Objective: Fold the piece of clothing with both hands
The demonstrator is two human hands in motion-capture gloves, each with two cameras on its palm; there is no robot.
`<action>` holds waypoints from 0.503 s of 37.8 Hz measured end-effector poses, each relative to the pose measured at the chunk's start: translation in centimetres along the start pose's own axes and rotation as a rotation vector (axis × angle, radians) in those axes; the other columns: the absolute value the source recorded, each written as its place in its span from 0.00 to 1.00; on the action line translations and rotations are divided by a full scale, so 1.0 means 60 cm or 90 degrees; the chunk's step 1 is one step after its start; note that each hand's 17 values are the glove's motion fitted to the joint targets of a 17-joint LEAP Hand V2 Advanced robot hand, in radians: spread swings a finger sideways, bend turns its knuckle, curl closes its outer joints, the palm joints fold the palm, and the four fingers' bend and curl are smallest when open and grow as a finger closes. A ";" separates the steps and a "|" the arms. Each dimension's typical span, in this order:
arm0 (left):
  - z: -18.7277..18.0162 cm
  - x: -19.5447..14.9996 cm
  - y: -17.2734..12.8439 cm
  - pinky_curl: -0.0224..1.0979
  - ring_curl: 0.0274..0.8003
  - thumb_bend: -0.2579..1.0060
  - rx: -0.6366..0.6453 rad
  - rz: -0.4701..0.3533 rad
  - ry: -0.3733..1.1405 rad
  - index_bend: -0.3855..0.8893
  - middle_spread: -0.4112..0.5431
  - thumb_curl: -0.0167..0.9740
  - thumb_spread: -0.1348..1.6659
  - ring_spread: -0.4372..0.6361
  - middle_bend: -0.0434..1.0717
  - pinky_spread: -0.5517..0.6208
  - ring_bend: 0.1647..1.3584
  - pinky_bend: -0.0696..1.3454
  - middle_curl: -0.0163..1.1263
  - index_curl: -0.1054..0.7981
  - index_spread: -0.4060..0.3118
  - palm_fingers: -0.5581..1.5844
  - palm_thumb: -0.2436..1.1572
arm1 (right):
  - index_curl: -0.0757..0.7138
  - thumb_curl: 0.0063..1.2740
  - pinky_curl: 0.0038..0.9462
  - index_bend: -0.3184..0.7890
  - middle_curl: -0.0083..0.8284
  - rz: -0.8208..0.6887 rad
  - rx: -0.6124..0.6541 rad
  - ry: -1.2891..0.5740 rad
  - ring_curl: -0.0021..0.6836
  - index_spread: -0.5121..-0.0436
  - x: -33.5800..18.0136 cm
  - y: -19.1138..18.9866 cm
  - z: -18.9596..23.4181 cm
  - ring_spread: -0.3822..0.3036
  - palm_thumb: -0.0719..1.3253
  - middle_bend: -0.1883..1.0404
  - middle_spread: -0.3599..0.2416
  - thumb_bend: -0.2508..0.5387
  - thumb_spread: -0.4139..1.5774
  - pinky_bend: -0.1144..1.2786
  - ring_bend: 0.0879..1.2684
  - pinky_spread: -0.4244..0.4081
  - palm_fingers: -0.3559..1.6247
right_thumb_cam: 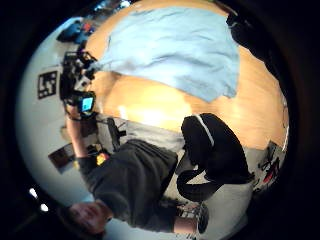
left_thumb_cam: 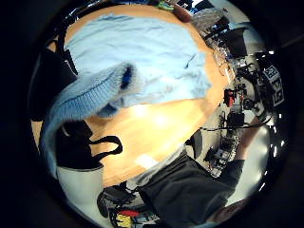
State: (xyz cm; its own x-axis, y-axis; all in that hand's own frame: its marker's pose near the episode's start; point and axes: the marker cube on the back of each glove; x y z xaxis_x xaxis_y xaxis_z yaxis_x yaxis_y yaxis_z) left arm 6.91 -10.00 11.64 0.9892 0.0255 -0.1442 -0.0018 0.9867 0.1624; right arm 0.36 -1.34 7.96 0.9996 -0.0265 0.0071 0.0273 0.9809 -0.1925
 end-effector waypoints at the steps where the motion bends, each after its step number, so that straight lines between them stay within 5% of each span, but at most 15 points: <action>1: -0.009 0.001 0.000 0.37 0.51 0.26 -0.001 -0.001 0.004 0.43 0.12 0.64 0.42 0.09 0.38 0.15 0.32 0.35 0.45 0.52 0.21 0.82 0.83 | 0.39 0.21 0.37 0.39 0.50 -0.002 0.002 -0.003 0.54 0.45 -0.006 -0.001 0.004 0.47 0.52 0.32 0.49 0.30 0.80 0.35 0.30 0.66 0.51; 19: -0.073 0.003 0.004 0.40 0.55 0.21 -0.001 -0.006 -0.001 0.43 0.10 0.75 0.41 0.08 0.39 0.15 0.32 0.35 0.48 0.56 0.20 0.82 0.85 | 0.35 0.22 0.39 0.35 0.50 0.024 0.014 0.026 0.56 0.48 -0.053 -0.109 0.201 0.44 0.52 0.32 0.48 0.29 0.78 0.40 0.33 0.59 0.51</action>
State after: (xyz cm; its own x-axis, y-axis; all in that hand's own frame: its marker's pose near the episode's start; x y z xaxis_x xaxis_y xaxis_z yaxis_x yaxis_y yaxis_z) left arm 6.42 -9.06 7.35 0.9893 0.0166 -0.1447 0.0067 0.9873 0.1589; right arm -3.01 -5.37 21.05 0.9992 0.0027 -0.0405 -0.0096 0.9853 -0.1707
